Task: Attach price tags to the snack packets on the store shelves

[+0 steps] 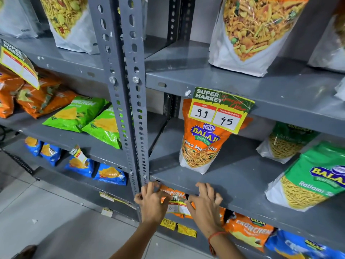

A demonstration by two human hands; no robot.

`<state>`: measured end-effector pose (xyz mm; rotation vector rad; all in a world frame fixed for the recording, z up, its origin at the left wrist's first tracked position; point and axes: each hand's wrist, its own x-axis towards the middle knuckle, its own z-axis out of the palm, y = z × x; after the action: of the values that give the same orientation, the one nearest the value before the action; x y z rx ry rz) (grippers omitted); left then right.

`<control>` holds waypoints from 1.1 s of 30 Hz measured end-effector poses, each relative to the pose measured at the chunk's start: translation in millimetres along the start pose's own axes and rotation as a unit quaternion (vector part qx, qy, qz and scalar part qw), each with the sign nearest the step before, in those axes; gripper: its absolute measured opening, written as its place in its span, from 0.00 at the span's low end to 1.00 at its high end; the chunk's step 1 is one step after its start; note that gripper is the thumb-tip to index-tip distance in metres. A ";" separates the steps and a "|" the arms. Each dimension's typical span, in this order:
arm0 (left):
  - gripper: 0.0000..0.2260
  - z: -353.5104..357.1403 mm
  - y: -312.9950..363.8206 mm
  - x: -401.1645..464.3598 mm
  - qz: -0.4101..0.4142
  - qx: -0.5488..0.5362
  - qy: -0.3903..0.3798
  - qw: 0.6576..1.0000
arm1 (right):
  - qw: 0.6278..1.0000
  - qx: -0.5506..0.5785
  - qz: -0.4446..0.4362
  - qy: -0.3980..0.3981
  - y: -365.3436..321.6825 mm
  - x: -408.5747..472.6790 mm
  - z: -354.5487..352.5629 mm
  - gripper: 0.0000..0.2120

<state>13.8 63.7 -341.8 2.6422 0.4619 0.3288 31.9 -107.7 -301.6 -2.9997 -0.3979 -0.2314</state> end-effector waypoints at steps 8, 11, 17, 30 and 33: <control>0.07 -11.9 7.7 18.3 0.037 -0.003 0.050 0.998 | 0.997 0.018 0.025 0.069 4.5 8.0 -0.4 0.07; 0.07 -12.0 11.3 23.4 0.034 -0.012 0.055 0.998 | 0.996 0.020 0.029 0.078 4.5 14.0 1.4 0.09; 0.06 -8.2 9.1 27.5 0.039 -0.016 0.062 0.997 | 0.997 0.018 0.025 0.072 3.1 23.2 5.0 0.12; 0.17 -21.9 -3.7 19.9 -0.069 -0.040 0.090 0.993 | 0.997 -0.015 0.025 0.076 12.5 8.3 -13.4 0.17; 0.16 -30.4 -0.7 1.3 -0.025 -0.030 0.103 0.994 | 0.996 -0.010 -0.029 0.081 12.2 -2.4 -26.1 0.19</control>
<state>5.7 76.2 -315.2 2.5462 0.5732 0.5932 29.3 -123.3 -277.4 -2.9630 -0.4693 -0.4827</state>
